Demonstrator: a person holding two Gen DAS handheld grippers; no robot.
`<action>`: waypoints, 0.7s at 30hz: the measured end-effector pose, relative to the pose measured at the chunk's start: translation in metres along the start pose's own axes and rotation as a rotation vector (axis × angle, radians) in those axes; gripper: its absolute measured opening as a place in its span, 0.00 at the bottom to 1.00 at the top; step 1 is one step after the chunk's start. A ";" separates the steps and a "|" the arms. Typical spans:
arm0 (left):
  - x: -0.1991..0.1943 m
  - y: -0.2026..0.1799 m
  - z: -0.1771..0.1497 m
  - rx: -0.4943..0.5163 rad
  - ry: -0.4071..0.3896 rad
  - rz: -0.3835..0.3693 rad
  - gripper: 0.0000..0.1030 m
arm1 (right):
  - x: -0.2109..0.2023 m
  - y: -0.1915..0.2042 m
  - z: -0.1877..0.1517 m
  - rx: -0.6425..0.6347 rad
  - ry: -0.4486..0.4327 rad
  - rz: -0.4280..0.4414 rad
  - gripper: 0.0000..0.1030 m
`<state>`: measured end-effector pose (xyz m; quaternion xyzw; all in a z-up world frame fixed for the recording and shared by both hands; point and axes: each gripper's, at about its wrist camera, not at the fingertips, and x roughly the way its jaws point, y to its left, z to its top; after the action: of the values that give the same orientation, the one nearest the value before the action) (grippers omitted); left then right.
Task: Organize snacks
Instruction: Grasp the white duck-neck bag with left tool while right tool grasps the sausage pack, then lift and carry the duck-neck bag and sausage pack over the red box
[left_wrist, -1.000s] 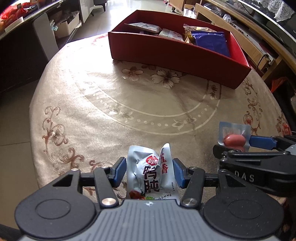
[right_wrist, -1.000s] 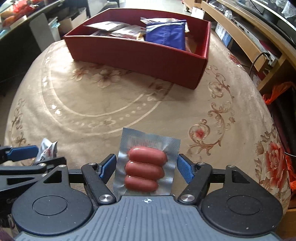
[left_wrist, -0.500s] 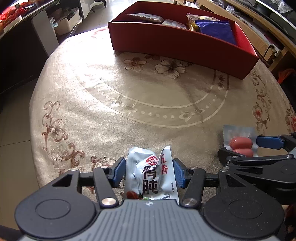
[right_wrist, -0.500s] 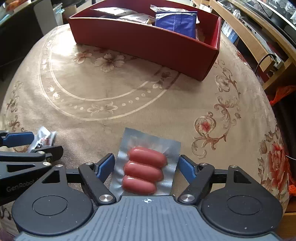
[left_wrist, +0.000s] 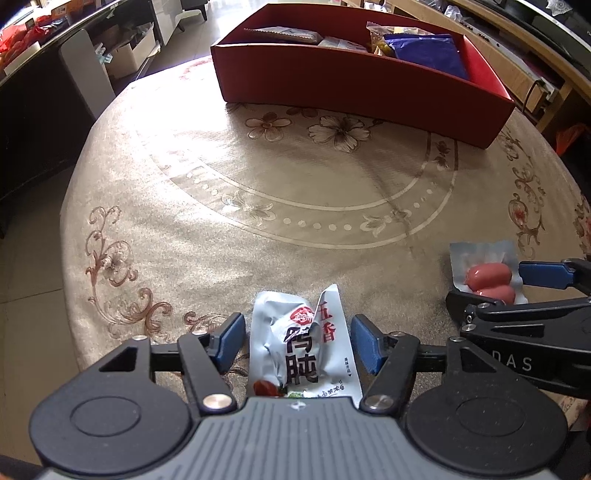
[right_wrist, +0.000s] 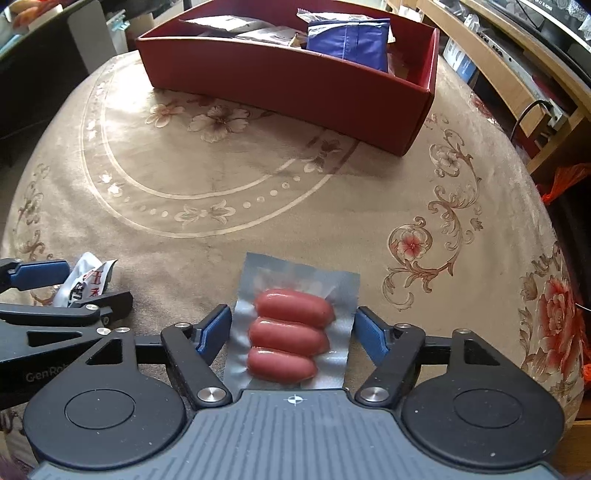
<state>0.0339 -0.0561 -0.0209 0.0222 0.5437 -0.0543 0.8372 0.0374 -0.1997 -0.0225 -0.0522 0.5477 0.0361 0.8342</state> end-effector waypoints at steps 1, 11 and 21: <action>-0.001 0.000 0.000 0.001 0.001 -0.004 0.51 | -0.002 0.000 0.000 0.000 -0.004 -0.003 0.75; -0.026 -0.002 0.000 -0.016 -0.064 0.010 0.49 | -0.033 0.001 -0.004 0.028 -0.086 -0.005 0.74; -0.030 -0.008 0.014 0.001 -0.076 0.023 0.49 | -0.034 -0.002 -0.001 0.045 -0.088 -0.016 0.74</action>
<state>0.0341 -0.0631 0.0124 0.0271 0.5110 -0.0457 0.8579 0.0228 -0.2019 0.0081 -0.0360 0.5108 0.0191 0.8587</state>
